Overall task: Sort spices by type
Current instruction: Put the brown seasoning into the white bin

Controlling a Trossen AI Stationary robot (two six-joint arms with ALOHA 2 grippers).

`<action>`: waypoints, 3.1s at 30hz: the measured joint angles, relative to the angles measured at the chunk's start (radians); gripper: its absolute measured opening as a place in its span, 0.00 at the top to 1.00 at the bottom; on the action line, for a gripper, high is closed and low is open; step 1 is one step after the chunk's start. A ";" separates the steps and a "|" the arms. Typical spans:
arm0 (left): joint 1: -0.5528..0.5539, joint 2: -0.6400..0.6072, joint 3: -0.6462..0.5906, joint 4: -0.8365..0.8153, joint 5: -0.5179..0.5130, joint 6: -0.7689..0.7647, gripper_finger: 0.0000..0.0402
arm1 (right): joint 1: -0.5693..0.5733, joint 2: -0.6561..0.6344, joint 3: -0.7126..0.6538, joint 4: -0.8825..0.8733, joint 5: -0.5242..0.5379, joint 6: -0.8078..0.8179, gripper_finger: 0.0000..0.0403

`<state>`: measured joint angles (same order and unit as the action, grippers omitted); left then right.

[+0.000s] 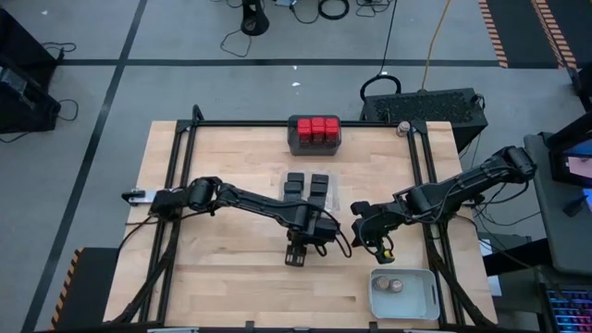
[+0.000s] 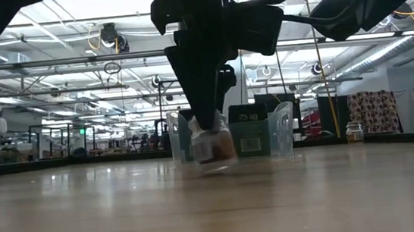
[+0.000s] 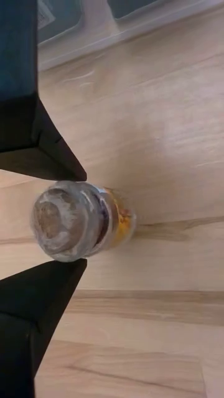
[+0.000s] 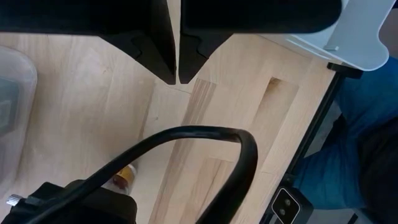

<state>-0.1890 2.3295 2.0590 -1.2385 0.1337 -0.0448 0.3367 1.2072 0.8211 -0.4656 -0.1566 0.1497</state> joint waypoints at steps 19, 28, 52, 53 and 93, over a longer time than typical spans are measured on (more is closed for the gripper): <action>-0.021 -0.008 0.078 -0.004 -0.075 0.105 0.46 | -0.001 0.000 0.000 0.002 -0.001 0.043 1.00; -0.025 -0.048 0.101 -0.044 -0.150 0.154 0.46 | -0.001 0.000 0.000 0.002 -0.001 0.074 0.97; -0.317 -1.039 -1.339 1.222 -0.873 -0.316 0.46 | -0.014 0.233 0.138 0.212 0.126 -0.124 0.59; -0.322 -1.041 -1.367 1.266 -0.889 -0.316 0.46 | -0.015 0.266 0.169 0.210 0.126 -0.149 0.57; -0.302 -1.041 -1.416 1.212 -0.909 -0.317 0.46 | -0.146 0.741 0.443 0.248 0.031 -0.334 0.35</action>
<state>-0.4911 1.2888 0.6426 -0.0265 -0.7753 -0.3617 0.1906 1.9480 1.2636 -0.2175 -0.1253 -0.1847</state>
